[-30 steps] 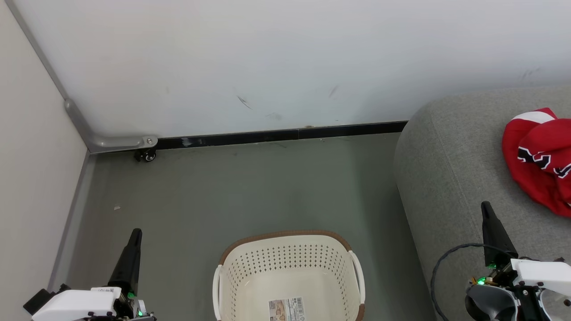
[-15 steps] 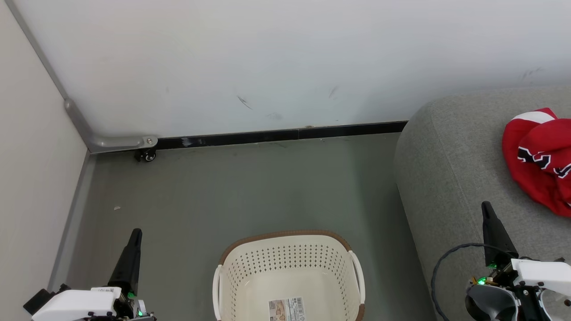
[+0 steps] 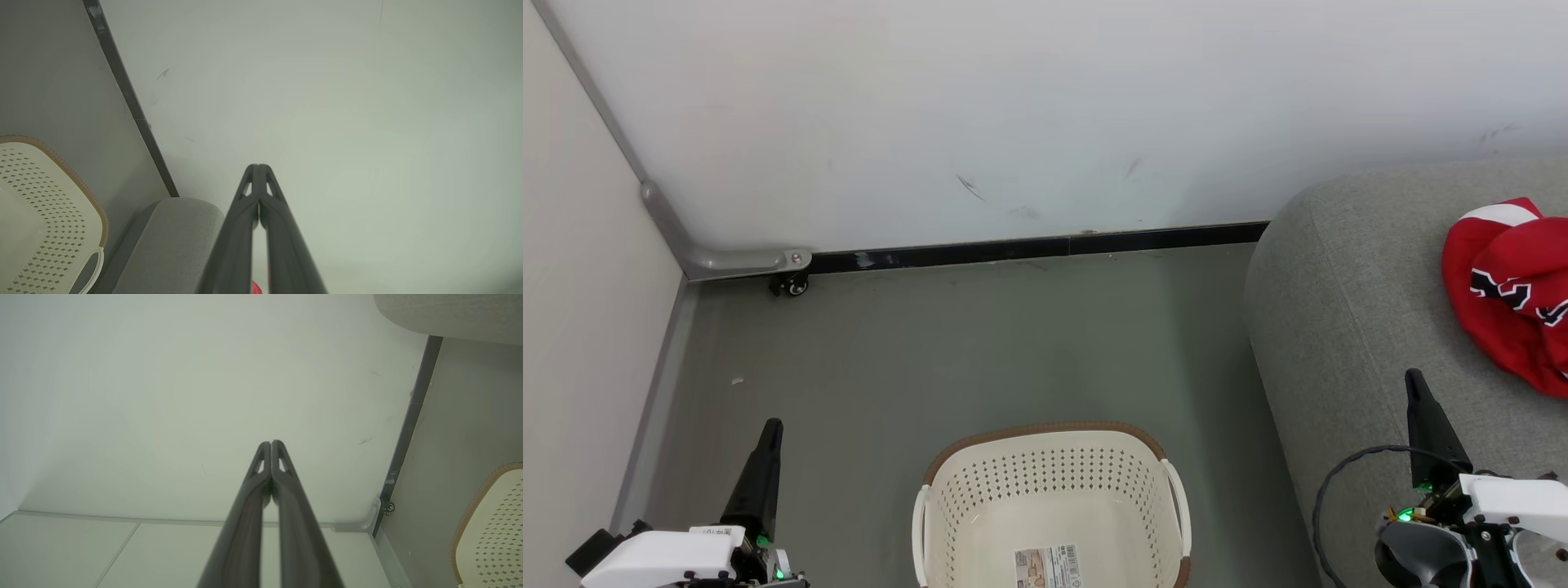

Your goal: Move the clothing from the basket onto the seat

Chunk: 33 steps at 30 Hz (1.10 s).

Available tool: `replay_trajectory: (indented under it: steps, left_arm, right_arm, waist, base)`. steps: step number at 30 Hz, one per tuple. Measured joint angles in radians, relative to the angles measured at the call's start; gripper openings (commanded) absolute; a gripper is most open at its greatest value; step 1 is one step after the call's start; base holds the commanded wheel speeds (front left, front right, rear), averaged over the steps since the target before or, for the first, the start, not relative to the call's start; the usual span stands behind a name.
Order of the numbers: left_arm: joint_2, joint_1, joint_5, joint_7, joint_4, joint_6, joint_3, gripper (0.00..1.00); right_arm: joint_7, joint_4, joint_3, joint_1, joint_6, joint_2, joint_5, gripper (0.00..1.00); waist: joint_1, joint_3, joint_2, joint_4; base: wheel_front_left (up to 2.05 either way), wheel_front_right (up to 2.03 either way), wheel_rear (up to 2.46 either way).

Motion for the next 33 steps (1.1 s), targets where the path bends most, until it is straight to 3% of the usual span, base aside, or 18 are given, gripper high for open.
replay_trajectory:
  steps: [33]
  left_arm:
    - [0.000,0.000,0.000,0.000,0.000,0.000,0.000,0.00]
  right_arm:
    - [0.007,0.000,-0.005,0.000,0.000,0.001,0.000,0.00]
  waist:
    - [-0.0001,0.000,0.0000,0.000]
  base:
    - [0.00,0.00,0.00]
